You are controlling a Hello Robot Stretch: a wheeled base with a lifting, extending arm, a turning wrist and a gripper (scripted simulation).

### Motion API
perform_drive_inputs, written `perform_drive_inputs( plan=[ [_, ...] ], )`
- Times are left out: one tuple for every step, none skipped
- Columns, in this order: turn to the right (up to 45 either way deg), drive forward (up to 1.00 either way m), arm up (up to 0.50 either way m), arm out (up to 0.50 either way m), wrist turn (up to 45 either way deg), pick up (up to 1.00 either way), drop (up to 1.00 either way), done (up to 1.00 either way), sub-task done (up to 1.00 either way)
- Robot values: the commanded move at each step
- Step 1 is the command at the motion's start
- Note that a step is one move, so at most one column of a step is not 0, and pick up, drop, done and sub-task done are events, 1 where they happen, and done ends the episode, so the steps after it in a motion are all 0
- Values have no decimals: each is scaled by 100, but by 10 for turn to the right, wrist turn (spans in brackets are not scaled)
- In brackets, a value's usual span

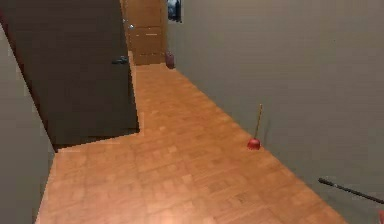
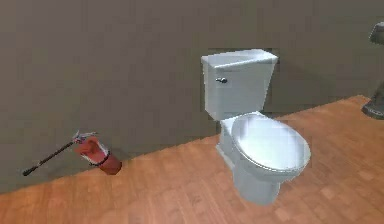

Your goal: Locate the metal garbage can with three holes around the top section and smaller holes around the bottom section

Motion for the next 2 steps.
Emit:
perform_drive_inputs(
  plan=[
    [0, 100, 0, 0, 0, 0, 0, 0, 0],
    [0, 100, 0, 0, 0, 0, 0, 0, 0]
  ],
)
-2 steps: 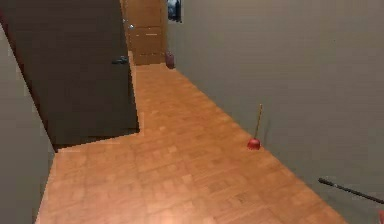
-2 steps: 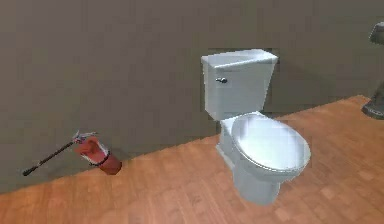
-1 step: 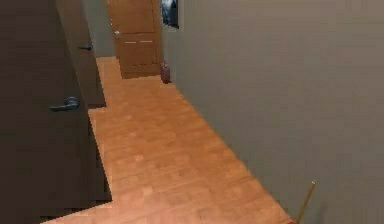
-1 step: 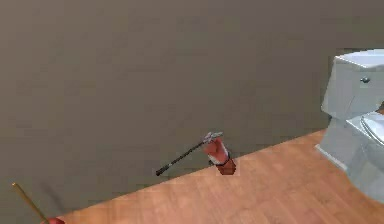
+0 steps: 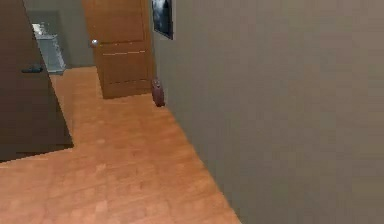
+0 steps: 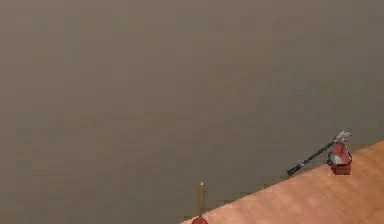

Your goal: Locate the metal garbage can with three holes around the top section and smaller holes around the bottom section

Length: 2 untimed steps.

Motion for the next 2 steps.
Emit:
perform_drive_inputs(
  plan=[
    [-120, 0, 0, 0, 0, 0, 0, 0, 0],
    [0, 25, 0, 0, 0, 0, 0, 0, 0]
  ],
)
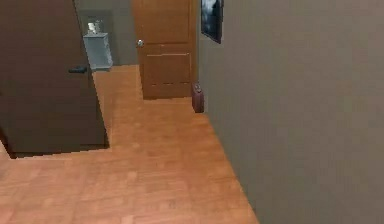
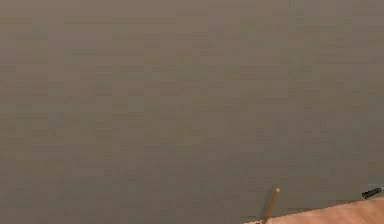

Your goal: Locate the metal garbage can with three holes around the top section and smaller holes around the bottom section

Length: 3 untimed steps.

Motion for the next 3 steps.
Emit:
perform_drive_inputs(
  plan=[
    [-90, 0, 0, 0, 0, 0, 0, 0, 0],
    [0, 100, 0, 0, 0, 0, 0, 0, 0],
    [0, 100, 0, 0, 0, 0, 0, 0, 0]
  ],
)
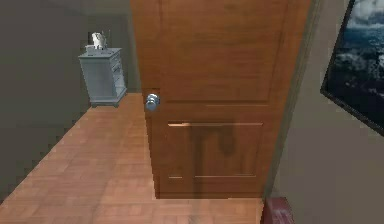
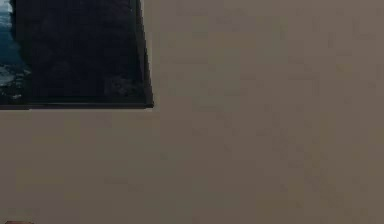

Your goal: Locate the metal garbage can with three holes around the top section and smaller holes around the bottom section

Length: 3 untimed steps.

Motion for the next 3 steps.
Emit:
perform_drive_inputs(
  plan=[
    [-60, 0, 0, 0, 0, 0, 0, 0, 0],
    [0, 25, 0, 0, 0, 0, 0, 0, 0],
    [-450, 0, 0, 0, 0, 0, 0, 0, 0]
  ],
)
